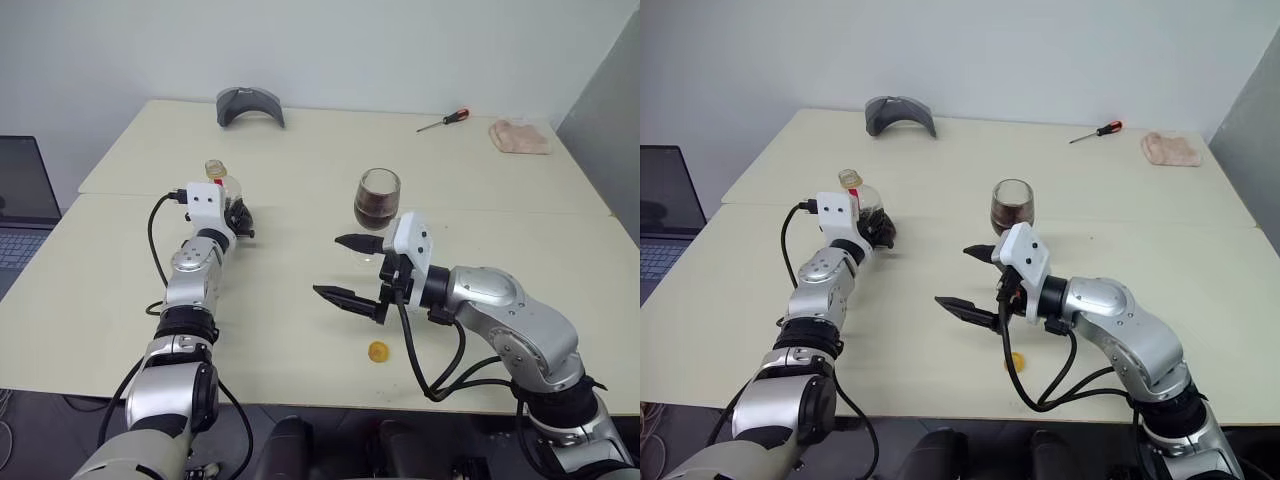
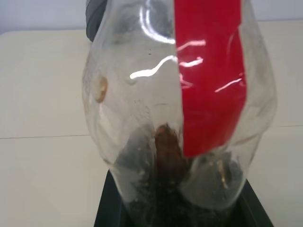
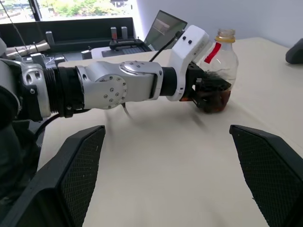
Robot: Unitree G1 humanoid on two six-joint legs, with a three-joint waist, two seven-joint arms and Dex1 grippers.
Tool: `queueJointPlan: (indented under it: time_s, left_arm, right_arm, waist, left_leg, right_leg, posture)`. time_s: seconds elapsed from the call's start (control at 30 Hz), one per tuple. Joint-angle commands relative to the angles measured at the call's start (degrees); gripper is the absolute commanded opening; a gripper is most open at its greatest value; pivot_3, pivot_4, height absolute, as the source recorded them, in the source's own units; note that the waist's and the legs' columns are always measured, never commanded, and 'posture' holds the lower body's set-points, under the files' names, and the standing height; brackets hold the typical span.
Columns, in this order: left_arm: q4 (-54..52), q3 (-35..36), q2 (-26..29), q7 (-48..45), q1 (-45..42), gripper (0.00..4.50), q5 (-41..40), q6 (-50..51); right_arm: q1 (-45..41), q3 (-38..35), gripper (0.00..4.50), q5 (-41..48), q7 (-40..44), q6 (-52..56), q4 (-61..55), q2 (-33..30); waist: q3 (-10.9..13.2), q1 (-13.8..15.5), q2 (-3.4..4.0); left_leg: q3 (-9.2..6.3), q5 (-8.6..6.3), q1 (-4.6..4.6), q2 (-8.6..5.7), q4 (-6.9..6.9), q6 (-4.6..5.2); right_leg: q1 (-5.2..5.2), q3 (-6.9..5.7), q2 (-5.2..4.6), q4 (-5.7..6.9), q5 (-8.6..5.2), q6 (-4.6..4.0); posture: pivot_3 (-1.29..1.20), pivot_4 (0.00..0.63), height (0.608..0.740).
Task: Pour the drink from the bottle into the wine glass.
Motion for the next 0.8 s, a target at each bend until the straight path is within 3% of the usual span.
queueJointPlan:
  time_s: [0.03,0.4,0.6,0.8]
  left_arm:
    - [1.45,-0.82,0.97,-0.43,-1.12,1.09,1.20,-2.67]
    - [-2.45,-0.58,0.33,-0.44,2.24,4.49,0.94,-4.22]
    - [-10.07,-0.80,0.28,-0.27,6.29,4.49,0.86,-2.66]
    - [-30.01,0.66,-0.25,2.11,17.49,4.49,-0.79,3.90]
  right_arm:
    - [-1.08,-0.74,4.50,-0.41,0.26,-1.56,-0.64,0.33]
    - [-0.34,-1.87,4.50,-0.09,0.27,-1.07,-2.17,-0.83]
    - [0.46,-3.05,4.50,0.93,0.98,-0.47,-3.74,-2.49]
    - [6.00,-8.01,4.50,2.02,1.48,-0.83,-6.19,-6.44]
  waist:
    - [0.00,0.00,0.00]
    - [0.00,-0.02,0.00]
    - [0.00,-0.02,0.00]
    - [-0.01,-0.01,0.00]
  left_leg:
    - [0.00,0.00,0.00,0.00,0.00,0.00]
    - [-0.01,0.00,0.00,0.01,-0.01,0.00]
    - [-0.01,0.00,0.00,0.01,-0.02,0.00]
    - [0.00,0.00,0.00,0.02,-0.05,0.00]
  right_leg:
    - [0.00,0.00,0.00,0.00,0.00,0.00]
    - [0.00,0.00,0.00,0.00,0.00,0.00]
    - [0.00,0.00,0.00,-0.01,0.00,0.00]
    - [0.01,0.02,-0.04,-0.04,0.00,0.00]
  posture:
    - [0.00,0.150,0.740]
    - [0.00,0.150,0.740]
    - [0.00,0.150,0.740]
    - [0.00,0.150,0.740]
